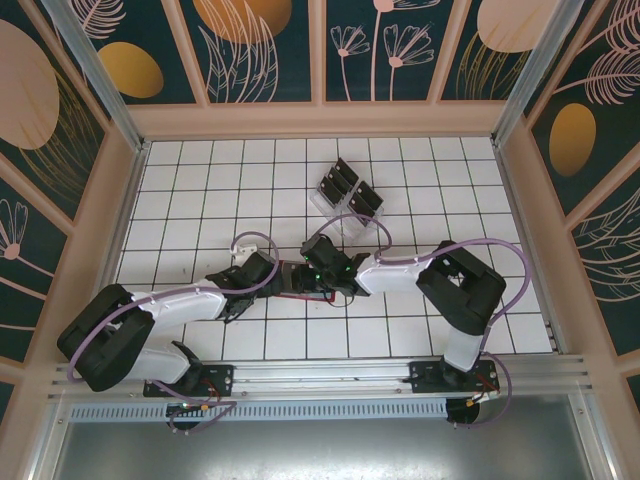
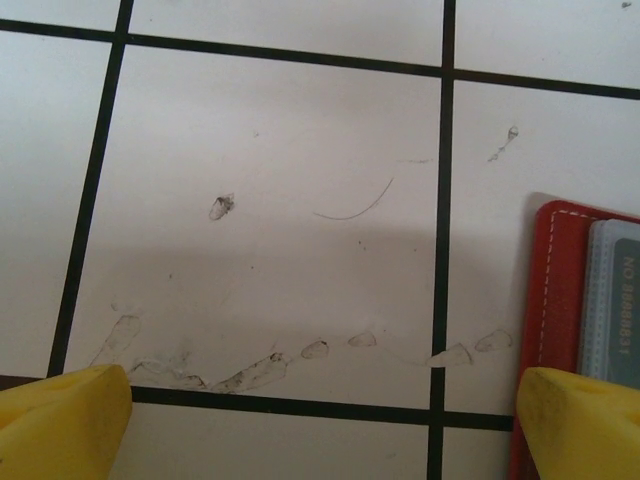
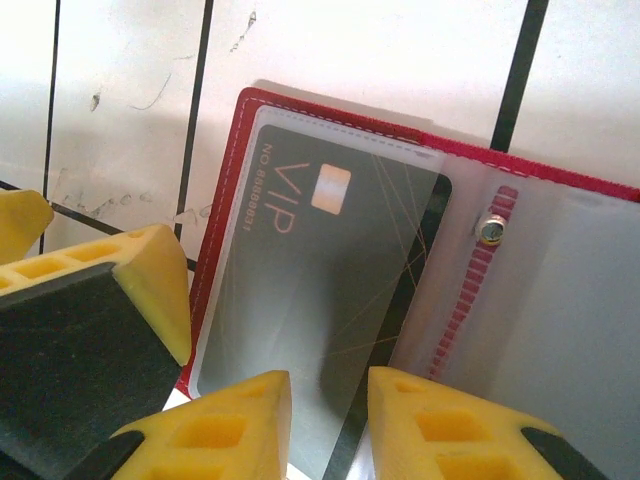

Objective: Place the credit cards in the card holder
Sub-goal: Insert the credit card into the card holder.

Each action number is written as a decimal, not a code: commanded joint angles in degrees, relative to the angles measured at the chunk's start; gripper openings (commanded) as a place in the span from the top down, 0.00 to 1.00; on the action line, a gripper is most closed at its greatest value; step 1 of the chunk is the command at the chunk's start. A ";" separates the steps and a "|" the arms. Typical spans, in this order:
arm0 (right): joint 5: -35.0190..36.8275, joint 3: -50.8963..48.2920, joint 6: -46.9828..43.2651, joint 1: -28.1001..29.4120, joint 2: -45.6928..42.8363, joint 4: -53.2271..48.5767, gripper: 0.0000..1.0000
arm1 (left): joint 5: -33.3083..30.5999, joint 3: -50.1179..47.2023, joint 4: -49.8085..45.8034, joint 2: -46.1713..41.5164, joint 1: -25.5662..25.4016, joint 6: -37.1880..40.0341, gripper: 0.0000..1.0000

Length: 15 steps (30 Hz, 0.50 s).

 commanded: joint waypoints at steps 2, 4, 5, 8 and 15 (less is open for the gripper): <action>-0.55 1.63 -1.23 -0.07 -0.04 0.27 0.72 | 0.56 -0.48 0.74 0.50 0.01 -0.58 0.02; -0.22 1.41 -1.42 -0.10 -0.95 0.24 0.69 | 0.37 -0.18 0.26 0.25 -0.02 -0.57 0.01; 0.02 1.24 -1.52 -0.11 -1.52 0.13 0.67 | 0.27 0.03 -0.04 0.03 0.01 -0.60 0.02; 0.88 0.68 -2.02 -0.13 -3.11 -0.35 0.64 | -0.07 0.42 -0.70 -0.97 0.00 -0.58 0.01; 0.92 -1.01 -2.75 -1.18 -4.00 0.57 0.63 | -1.08 1.06 -1.61 -0.62 -0.03 -0.58 0.01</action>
